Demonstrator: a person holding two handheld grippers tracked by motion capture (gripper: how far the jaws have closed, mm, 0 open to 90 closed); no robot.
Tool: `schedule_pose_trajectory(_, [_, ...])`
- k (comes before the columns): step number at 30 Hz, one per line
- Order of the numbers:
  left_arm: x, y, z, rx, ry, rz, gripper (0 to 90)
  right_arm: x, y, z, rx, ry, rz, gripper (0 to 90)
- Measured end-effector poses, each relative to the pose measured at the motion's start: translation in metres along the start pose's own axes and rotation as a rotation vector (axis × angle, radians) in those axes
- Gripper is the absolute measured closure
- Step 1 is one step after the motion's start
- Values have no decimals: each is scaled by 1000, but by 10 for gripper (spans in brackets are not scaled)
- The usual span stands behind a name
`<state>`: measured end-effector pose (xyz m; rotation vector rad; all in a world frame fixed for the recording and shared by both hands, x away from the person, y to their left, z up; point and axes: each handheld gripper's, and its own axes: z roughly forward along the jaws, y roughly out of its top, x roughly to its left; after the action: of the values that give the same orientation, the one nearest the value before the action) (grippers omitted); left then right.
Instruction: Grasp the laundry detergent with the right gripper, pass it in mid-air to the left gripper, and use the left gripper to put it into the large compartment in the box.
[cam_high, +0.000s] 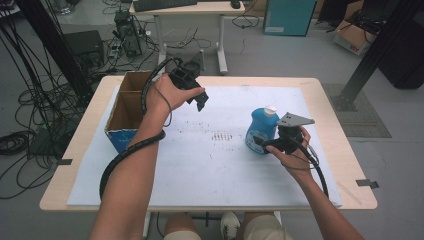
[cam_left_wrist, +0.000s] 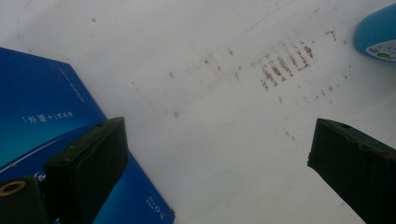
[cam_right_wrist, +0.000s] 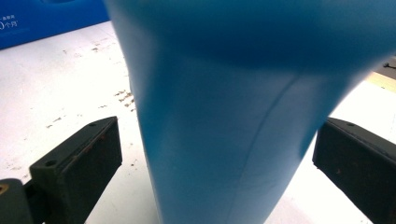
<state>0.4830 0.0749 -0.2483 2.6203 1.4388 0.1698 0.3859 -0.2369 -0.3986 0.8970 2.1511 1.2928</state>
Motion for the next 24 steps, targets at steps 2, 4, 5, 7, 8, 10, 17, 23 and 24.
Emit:
schedule_pose_trajectory(2, [0, 0, 0, 0, 1, -1, 54, 0, 0, 0, 0, 0, -2, 13])
schedule_pose_trajectory(4, [0, 0, -1, 0, 2, -2, 54, 1, 0, 0, 2, 0, 1, 13])
schedule_pose_trajectory(5, [0, 0, -1, -1, 2, -1, 54, 0, 0, 0, -1, 1, -3, 13])
schedule_pose_trajectory(7, [0, 0, -1, -2, 0, -2, 54, 1, 0, 0, 0, 1, 2, 13])
schedule_pose_trajectory(8, [0, 0, -1, -2, 1, -1, 54, 1, 0, 0, -1, -1, 1, 13])
schedule_pose_trajectory(10, [1, -1, -1, 1, -1, -1, 54, 1, 0, 0, -1, 1, 2, 13])
schedule_pose_trajectory(17, [1, -1, -1, 1, 5, -1, 54, 1, 0, 0, -2, 1, 1, 13])
schedule_pose_trajectory(23, [0, -1, -3, -1, 7, 1, 54, 0, 0, 0, -11, 2, 1, 12])
schedule_pose_trajectory(24, [0, -1, -3, -1, 7, 1, 54, 0, 0, 0, -11, 2, 1, 12])
